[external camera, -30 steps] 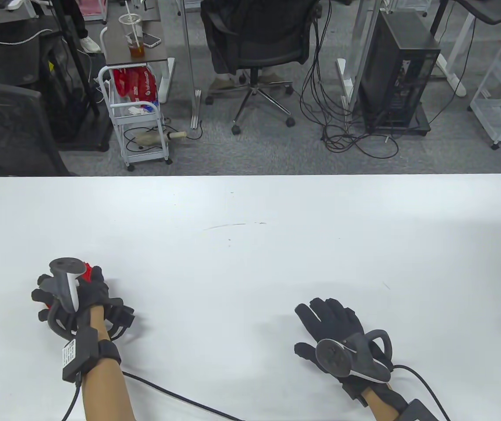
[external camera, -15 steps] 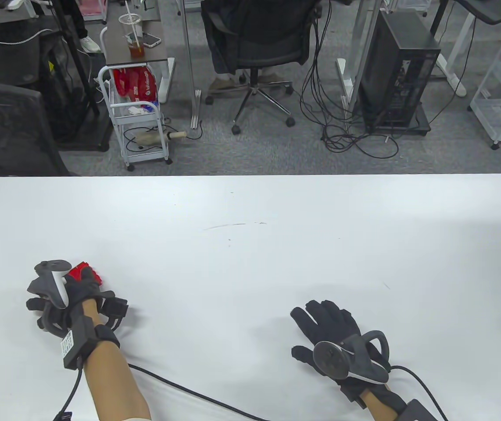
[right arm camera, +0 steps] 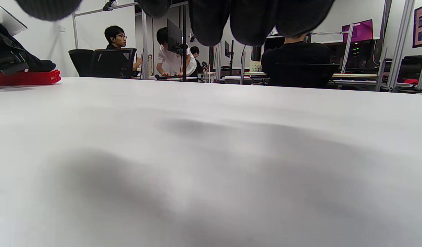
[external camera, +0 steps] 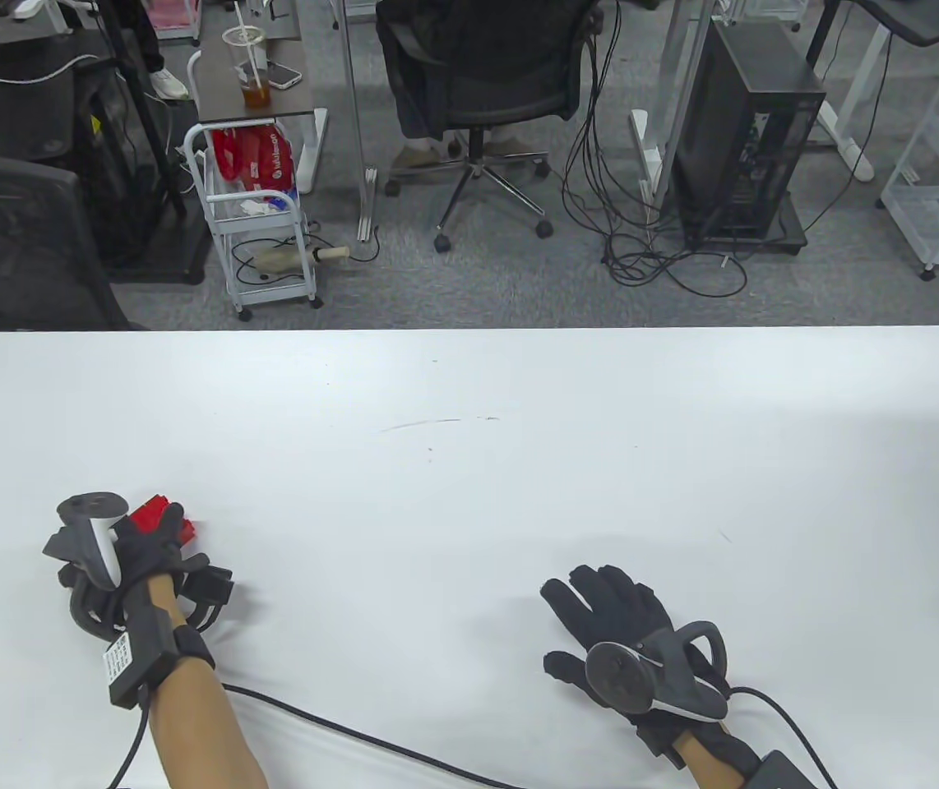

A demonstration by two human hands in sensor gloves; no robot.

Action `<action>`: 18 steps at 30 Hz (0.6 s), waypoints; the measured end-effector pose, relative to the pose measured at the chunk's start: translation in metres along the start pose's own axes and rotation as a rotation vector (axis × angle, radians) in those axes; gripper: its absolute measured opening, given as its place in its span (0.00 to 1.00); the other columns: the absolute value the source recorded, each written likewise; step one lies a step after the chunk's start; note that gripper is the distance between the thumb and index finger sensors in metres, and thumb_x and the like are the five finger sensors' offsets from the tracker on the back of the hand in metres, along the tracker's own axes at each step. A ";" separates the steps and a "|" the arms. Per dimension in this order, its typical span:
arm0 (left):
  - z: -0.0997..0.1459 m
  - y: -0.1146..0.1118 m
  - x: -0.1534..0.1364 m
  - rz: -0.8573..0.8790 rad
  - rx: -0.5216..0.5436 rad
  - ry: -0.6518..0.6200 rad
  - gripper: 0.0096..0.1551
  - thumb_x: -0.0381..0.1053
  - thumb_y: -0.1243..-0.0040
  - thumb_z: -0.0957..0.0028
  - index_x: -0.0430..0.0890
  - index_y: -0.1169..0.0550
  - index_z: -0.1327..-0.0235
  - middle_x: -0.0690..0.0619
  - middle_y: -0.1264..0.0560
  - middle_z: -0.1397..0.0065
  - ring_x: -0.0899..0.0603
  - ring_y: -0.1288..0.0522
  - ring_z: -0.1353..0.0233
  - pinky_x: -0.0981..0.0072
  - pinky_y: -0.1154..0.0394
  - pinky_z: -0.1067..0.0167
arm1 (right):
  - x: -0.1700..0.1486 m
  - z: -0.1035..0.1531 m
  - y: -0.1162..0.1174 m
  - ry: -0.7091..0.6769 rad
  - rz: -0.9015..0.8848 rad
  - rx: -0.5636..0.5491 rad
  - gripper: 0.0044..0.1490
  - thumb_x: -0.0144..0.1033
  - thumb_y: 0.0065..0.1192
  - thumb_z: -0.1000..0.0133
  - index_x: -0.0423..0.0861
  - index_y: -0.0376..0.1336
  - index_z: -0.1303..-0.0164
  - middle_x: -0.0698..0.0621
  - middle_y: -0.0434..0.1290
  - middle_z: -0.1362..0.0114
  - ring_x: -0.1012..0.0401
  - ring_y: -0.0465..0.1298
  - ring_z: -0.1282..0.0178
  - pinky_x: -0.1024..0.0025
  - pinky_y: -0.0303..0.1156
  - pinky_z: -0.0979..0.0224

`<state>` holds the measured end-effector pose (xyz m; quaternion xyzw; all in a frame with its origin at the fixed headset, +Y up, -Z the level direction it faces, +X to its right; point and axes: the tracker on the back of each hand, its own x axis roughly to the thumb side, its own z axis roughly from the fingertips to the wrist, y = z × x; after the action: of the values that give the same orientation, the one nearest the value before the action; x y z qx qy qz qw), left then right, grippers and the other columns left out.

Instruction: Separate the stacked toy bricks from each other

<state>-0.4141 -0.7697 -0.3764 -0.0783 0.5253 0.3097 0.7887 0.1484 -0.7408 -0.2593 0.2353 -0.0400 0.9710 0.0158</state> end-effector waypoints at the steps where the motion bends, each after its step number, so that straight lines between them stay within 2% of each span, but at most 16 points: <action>1: 0.002 0.000 -0.001 0.006 0.020 -0.015 0.56 0.76 0.47 0.64 0.72 0.54 0.21 0.62 0.71 0.09 0.34 0.64 0.09 0.44 0.52 0.13 | 0.000 0.000 0.000 -0.001 0.000 -0.001 0.51 0.69 0.44 0.45 0.58 0.43 0.13 0.41 0.56 0.10 0.36 0.61 0.13 0.34 0.61 0.21; 4: 0.009 -0.001 -0.002 -0.008 0.063 -0.055 0.57 0.75 0.43 0.67 0.72 0.54 0.24 0.61 0.64 0.08 0.34 0.63 0.09 0.43 0.48 0.13 | 0.000 0.000 0.000 -0.003 -0.002 -0.003 0.51 0.69 0.44 0.45 0.58 0.43 0.13 0.40 0.55 0.10 0.35 0.61 0.13 0.34 0.61 0.21; 6: 0.014 0.000 -0.002 -0.017 0.101 -0.073 0.57 0.75 0.41 0.68 0.72 0.53 0.25 0.62 0.55 0.09 0.33 0.61 0.09 0.43 0.46 0.14 | 0.000 0.001 0.000 -0.004 0.000 -0.007 0.51 0.69 0.44 0.45 0.58 0.43 0.13 0.41 0.56 0.10 0.36 0.61 0.13 0.34 0.61 0.21; 10: 0.022 0.001 -0.003 -0.040 0.156 -0.092 0.59 0.74 0.36 0.74 0.73 0.49 0.26 0.61 0.49 0.11 0.35 0.55 0.10 0.44 0.40 0.18 | 0.001 0.001 -0.001 -0.008 0.000 -0.013 0.51 0.69 0.44 0.45 0.58 0.43 0.13 0.40 0.56 0.10 0.35 0.61 0.13 0.34 0.61 0.21; 13: 0.028 0.004 0.000 -0.093 0.187 -0.092 0.63 0.74 0.32 0.79 0.70 0.40 0.21 0.61 0.45 0.13 0.37 0.50 0.12 0.45 0.38 0.19 | 0.001 0.003 -0.002 -0.010 0.001 -0.024 0.51 0.69 0.44 0.45 0.58 0.43 0.13 0.41 0.55 0.10 0.36 0.61 0.13 0.34 0.61 0.21; 16: 0.033 0.009 0.005 -0.147 0.162 -0.102 0.55 0.75 0.31 0.78 0.67 0.29 0.27 0.62 0.37 0.19 0.40 0.41 0.19 0.47 0.34 0.23 | 0.002 0.004 -0.003 -0.012 0.004 -0.029 0.50 0.69 0.44 0.45 0.59 0.43 0.13 0.40 0.56 0.10 0.36 0.61 0.13 0.35 0.62 0.21; 17: 0.036 0.011 0.006 -0.156 0.175 -0.101 0.50 0.74 0.31 0.74 0.67 0.28 0.30 0.64 0.34 0.24 0.44 0.36 0.24 0.48 0.32 0.27 | 0.002 0.004 -0.003 -0.012 0.005 -0.031 0.50 0.69 0.44 0.45 0.59 0.43 0.13 0.41 0.56 0.10 0.36 0.61 0.13 0.35 0.62 0.21; 18: 0.041 0.013 0.007 -0.144 0.215 -0.121 0.45 0.73 0.30 0.69 0.67 0.28 0.33 0.66 0.28 0.32 0.47 0.29 0.32 0.51 0.28 0.34 | 0.002 0.004 -0.003 -0.012 0.004 -0.035 0.50 0.69 0.44 0.45 0.59 0.43 0.13 0.40 0.56 0.10 0.36 0.61 0.13 0.35 0.62 0.22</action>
<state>-0.3882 -0.7378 -0.3623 -0.0119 0.4999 0.1981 0.8431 0.1488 -0.7380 -0.2543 0.2409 -0.0578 0.9687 0.0176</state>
